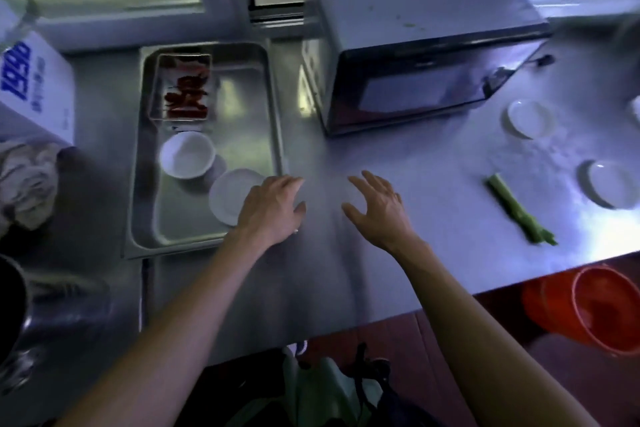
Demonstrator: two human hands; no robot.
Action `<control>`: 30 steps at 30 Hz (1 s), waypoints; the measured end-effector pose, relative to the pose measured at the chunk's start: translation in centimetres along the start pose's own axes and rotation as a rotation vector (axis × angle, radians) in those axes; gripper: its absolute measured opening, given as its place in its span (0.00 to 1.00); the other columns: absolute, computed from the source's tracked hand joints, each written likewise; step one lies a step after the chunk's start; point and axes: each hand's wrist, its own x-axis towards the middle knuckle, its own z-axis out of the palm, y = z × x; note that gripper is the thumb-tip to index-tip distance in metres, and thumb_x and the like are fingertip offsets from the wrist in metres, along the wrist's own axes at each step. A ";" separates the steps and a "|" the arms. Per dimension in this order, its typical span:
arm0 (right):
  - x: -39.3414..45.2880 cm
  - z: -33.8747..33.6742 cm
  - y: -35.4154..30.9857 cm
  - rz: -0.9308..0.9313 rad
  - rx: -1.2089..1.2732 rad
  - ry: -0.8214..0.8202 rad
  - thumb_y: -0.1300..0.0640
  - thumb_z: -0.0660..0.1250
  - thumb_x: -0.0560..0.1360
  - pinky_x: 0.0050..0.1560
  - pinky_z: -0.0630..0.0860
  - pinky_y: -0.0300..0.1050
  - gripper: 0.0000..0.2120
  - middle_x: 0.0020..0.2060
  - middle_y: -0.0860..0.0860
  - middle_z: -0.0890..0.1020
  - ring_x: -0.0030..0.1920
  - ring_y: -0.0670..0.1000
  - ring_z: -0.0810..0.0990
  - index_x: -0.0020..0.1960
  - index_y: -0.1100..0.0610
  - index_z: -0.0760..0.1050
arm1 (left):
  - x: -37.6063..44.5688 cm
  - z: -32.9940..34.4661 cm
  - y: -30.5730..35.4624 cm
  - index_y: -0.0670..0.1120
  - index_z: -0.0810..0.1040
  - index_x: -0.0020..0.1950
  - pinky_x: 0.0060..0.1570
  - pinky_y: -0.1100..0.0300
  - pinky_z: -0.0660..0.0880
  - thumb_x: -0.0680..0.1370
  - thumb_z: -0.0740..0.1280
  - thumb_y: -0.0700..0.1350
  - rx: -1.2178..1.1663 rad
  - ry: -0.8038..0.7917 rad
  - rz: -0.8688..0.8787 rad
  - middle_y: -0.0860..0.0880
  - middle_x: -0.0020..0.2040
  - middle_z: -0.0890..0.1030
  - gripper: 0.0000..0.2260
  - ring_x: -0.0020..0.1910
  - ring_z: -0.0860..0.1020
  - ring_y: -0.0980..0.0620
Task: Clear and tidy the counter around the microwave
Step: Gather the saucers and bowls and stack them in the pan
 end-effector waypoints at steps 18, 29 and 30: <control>-26.1 -12.8 31.0 0.494 0.145 0.307 0.49 0.67 0.78 0.70 0.65 0.58 0.27 0.77 0.54 0.65 0.77 0.57 0.59 0.75 0.50 0.68 | -1.2 10.8 39.0 0.52 0.66 0.76 0.68 0.56 0.66 0.80 0.62 0.56 0.208 -0.147 0.492 0.51 0.75 0.69 0.25 0.72 0.68 0.49; -32.6 -14.1 39.1 0.688 0.204 0.354 0.46 0.65 0.80 0.74 0.60 0.60 0.29 0.79 0.52 0.59 0.80 0.56 0.51 0.78 0.48 0.62 | -0.2 14.8 52.1 0.51 0.70 0.74 0.65 0.50 0.70 0.79 0.64 0.56 0.234 -0.204 0.708 0.50 0.71 0.74 0.23 0.69 0.72 0.48; -32.7 -14.2 39.7 0.698 0.203 0.349 0.46 0.65 0.80 0.74 0.60 0.59 0.29 0.80 0.52 0.59 0.80 0.55 0.51 0.78 0.48 0.62 | 0.3 15.2 52.9 0.51 0.70 0.74 0.65 0.50 0.70 0.79 0.64 0.56 0.234 -0.216 0.717 0.50 0.71 0.74 0.23 0.69 0.72 0.48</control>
